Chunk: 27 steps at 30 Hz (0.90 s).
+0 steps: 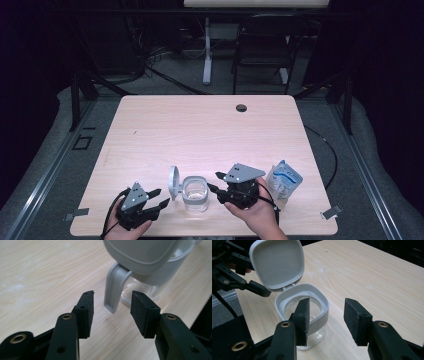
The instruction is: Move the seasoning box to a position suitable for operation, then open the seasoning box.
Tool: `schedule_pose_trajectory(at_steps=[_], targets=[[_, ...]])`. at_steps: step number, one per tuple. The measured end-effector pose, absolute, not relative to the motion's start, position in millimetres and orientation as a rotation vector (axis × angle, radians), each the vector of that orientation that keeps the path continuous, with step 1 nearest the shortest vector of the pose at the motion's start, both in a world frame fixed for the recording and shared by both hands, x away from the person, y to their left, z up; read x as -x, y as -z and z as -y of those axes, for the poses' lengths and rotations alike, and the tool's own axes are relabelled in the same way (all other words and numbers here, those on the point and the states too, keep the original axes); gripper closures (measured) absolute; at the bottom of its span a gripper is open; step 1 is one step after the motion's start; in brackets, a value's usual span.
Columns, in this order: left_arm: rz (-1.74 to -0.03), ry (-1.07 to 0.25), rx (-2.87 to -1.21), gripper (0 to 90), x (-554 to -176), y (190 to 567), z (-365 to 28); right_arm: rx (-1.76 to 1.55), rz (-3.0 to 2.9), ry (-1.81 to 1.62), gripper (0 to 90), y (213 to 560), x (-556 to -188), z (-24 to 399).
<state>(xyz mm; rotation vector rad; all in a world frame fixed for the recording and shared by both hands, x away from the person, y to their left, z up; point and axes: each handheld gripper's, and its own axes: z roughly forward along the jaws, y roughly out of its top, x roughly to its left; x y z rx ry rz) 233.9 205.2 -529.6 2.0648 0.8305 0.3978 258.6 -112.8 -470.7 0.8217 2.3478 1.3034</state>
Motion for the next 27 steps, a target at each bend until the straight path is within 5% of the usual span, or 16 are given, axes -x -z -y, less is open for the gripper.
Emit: schedule_pose_trajectory(at_steps=[14,27], targets=[[-0.783,-0.326,-2.042,50.4,-239.3,520.1,-224.9,-0.934,-2.273,-1.309,54.9,471.4,-237.7,160.0],[-0.944,-0.376,-1.991,45.1,-245.4,521.9,-262.0,-1.040,-2.250,-1.296,44.4,462.2,-233.4,183.7]])
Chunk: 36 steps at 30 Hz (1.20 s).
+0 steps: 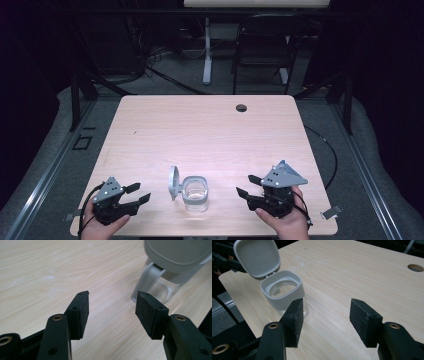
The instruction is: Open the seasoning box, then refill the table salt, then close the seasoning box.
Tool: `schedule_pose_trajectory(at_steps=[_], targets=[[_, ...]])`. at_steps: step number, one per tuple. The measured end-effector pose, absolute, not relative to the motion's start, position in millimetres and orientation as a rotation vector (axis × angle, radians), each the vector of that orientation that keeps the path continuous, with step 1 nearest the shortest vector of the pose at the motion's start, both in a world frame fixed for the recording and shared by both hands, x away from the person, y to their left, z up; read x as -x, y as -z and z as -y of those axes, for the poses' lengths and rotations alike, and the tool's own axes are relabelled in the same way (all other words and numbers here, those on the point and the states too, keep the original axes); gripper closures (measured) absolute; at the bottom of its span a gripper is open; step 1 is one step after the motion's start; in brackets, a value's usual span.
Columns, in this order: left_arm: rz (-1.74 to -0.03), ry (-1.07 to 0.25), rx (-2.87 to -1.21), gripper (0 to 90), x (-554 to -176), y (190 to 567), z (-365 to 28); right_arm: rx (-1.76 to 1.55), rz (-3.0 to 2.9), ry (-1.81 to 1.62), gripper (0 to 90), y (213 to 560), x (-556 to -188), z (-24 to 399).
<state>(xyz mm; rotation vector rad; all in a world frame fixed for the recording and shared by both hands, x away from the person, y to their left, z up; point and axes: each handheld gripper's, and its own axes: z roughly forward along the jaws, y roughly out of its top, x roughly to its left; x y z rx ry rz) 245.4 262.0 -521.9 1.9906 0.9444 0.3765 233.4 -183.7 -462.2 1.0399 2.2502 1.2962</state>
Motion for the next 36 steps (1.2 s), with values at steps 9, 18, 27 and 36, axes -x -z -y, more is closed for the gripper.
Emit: schedule_pose_trajectory(at_steps=[9,18,27,36], targets=[[-0.991,-0.393,-1.965,45.3,-245.9,521.2,-268.8,-1.063,-2.182,-1.263,44.0,442.8,-228.1,203.9],[-0.988,-0.399,-1.974,45.3,-245.2,521.2,-267.4,-1.092,-2.070,-1.268,42.0,418.8,-217.2,225.0],[-0.981,-0.399,-1.985,45.2,-245.2,522.1,-261.9,-1.148,-1.985,-1.263,41.1,422.3,-220.6,243.1],[-0.987,-0.399,-1.990,45.2,-247.5,523.9,-264.3,-1.177,-1.918,-1.231,40.2,416.5,-218.7,260.1]])
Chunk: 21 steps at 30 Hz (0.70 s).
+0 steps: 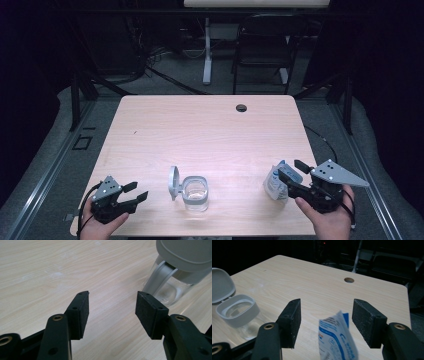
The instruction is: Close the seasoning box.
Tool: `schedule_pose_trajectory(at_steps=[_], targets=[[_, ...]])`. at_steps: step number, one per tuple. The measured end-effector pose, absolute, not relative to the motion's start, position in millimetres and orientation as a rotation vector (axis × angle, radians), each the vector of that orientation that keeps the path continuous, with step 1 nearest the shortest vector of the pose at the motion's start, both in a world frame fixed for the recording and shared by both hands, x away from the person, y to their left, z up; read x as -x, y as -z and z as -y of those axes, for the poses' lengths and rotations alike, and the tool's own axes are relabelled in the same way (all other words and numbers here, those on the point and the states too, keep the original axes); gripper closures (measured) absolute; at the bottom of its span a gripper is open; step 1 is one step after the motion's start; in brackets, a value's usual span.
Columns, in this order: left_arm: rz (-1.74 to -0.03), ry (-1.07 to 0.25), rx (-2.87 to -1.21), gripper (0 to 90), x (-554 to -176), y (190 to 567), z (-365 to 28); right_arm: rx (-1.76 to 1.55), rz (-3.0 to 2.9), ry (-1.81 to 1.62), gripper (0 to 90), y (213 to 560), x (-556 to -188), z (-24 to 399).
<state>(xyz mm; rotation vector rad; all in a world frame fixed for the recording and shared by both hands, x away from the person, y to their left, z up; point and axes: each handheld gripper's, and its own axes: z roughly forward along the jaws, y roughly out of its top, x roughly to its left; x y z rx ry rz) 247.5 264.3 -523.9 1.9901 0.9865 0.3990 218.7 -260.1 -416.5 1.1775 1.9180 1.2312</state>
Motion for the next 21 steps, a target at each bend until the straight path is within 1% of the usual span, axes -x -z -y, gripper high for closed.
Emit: schedule_pose_trajectory(at_steps=[8,21], targets=[[-0.992,-0.404,-1.970,45.1,-247.8,521.7,-268.8,-1.254,-1.882,-1.230,39.2,423.5,-221.5,283.3],[-1.045,-0.405,-1.921,45.1,-241.9,520.2,-280.5,-1.298,-1.960,-1.164,37.9,457.2,-233.2,280.7]])
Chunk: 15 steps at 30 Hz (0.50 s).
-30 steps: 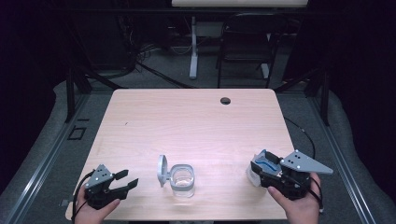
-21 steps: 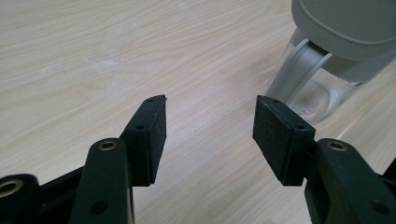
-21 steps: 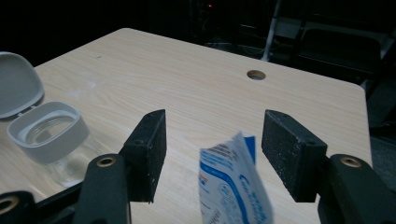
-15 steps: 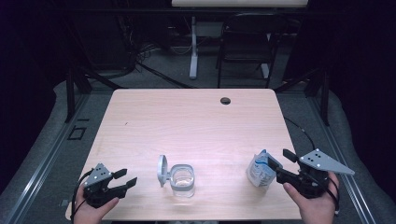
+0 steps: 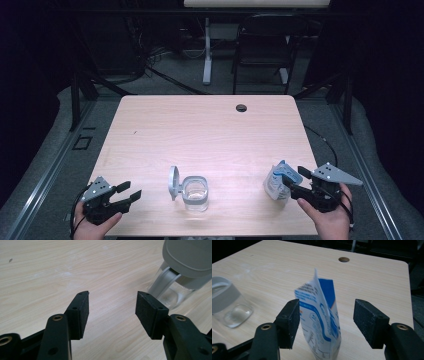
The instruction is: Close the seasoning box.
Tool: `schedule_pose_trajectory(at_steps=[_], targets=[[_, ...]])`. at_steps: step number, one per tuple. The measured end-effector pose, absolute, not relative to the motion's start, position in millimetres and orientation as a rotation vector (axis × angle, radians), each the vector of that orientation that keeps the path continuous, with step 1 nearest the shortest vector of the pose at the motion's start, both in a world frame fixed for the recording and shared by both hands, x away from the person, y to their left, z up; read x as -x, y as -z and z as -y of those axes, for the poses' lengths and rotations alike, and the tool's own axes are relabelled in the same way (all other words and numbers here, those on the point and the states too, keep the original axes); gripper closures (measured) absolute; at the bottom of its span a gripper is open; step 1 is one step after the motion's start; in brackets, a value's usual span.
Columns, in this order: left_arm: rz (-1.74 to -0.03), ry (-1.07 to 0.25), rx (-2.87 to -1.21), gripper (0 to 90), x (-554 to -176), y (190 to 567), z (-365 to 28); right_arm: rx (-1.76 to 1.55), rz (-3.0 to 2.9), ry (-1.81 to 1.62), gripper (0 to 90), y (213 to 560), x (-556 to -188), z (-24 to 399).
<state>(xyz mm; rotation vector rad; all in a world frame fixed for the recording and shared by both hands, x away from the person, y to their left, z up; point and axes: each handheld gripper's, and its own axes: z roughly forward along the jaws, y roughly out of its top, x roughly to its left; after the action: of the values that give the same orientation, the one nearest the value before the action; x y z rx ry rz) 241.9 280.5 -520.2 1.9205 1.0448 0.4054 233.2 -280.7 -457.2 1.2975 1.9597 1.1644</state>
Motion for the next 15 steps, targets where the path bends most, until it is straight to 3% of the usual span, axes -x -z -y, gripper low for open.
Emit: schedule_pose_trajectory(at_steps=[15], targets=[[-1.087,-0.409,-1.936,45.1,-242.4,526.8,-284.2,-1.255,-1.995,-1.147,37.5,516.8,-234.6,276.8]])
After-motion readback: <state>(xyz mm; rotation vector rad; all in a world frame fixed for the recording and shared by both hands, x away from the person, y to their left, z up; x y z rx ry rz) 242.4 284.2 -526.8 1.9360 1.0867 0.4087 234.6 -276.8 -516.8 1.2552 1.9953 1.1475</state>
